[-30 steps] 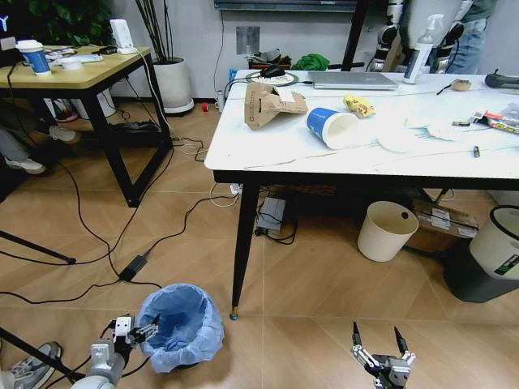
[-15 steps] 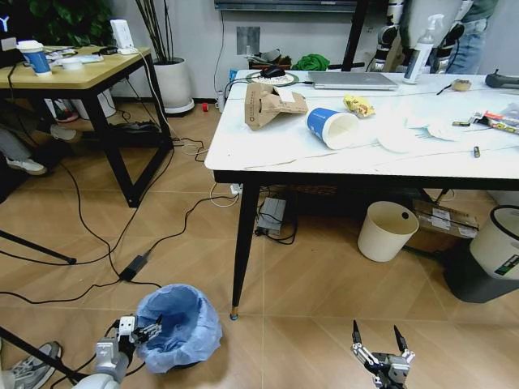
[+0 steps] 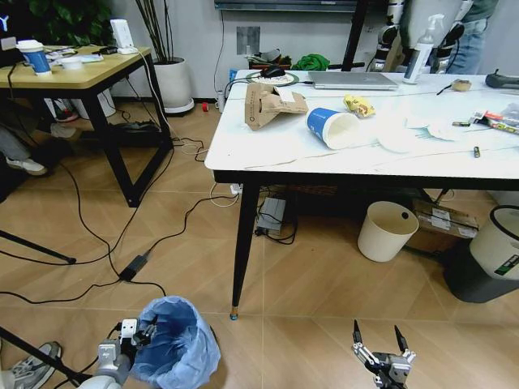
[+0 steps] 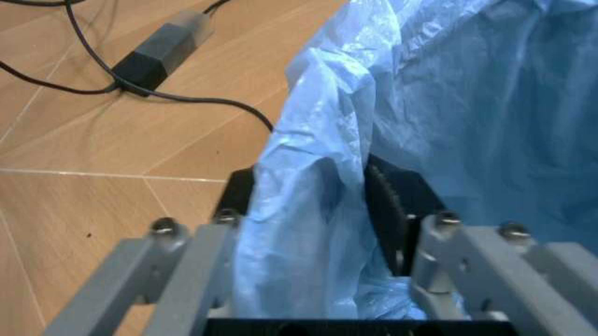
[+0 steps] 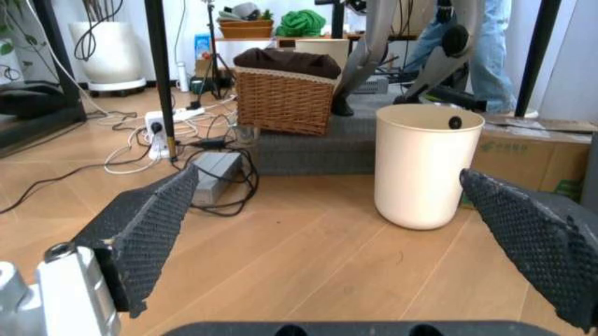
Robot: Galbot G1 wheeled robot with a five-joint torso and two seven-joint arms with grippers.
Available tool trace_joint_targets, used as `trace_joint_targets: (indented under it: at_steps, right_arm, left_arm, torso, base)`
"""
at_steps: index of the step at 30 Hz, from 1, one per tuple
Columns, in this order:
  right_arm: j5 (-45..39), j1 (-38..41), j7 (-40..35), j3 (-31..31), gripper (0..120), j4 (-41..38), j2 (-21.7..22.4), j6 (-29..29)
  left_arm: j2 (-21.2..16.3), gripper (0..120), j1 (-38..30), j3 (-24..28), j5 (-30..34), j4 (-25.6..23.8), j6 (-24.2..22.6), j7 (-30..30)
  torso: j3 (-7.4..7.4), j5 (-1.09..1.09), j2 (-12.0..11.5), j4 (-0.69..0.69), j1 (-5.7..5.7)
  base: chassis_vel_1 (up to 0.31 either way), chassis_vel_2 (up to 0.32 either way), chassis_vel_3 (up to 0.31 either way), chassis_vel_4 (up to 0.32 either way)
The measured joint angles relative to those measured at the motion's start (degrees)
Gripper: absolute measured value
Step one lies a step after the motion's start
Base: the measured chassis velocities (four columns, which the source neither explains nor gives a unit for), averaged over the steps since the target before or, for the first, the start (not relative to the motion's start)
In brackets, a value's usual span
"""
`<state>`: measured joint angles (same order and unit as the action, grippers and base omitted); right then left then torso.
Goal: Pick up the trash bin and place the trash from the table into it.
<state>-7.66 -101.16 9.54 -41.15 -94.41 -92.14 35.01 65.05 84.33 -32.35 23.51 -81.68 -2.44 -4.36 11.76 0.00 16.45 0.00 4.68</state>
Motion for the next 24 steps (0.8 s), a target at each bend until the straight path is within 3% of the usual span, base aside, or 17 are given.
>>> trace_joint_targets:
  at_steps: [1,6,10,17,24]
  right_arm:
    - [-0.1,0.0,0.0,0.0,100,-0.1,0.0,-0.1]
    - [-0.5,0.0,0.0,-0.2,100,-0.2,0.0,-0.2]
    - [-0.6,0.0,0.0,-0.2,100,-0.2,0.0,-0.3]
    - [-0.7,0.1,0.0,-0.4,100,-0.2,0.0,-0.3]
    - [-0.7,0.0,0.0,-0.4,100,-0.2,0.0,-0.4]
  left_arm:
    - [0.1,25,0.1,0.0,0.0,-0.1,0.0,0.0]
    - [0.2,8,0.5,-0.2,-0.1,-0.6,0.0,-0.1]
    - [0.3,3,0.8,-0.2,-0.1,-1.0,0.0,-0.3]
    - [0.4,3,2.1,-0.6,-0.2,-2.3,0.0,-0.4]
    - [-0.3,3,7.0,-0.8,0.7,-7.4,-0.1,-0.9]
  torso:
    - [0.0,0.01,0.0,0.01,0.0]
    - [0.0,0.0,0.0,0.0,0.0]
    - [0.0,-0.02,0.0,0.0,0.0]
    - [0.01,-0.02,0.0,-0.01,0.0]
    - [0.01,-0.01,0.0,0.0,0.01]
  base:
    - [0.0,0.0,0.0,0.0]
    - [0.0,0.0,0.0,0.0]
    - [0.0,0.0,0.0,0.0]
    - [0.0,0.0,0.0,0.0]
    - [0.0,0.0,0.0,0.0]
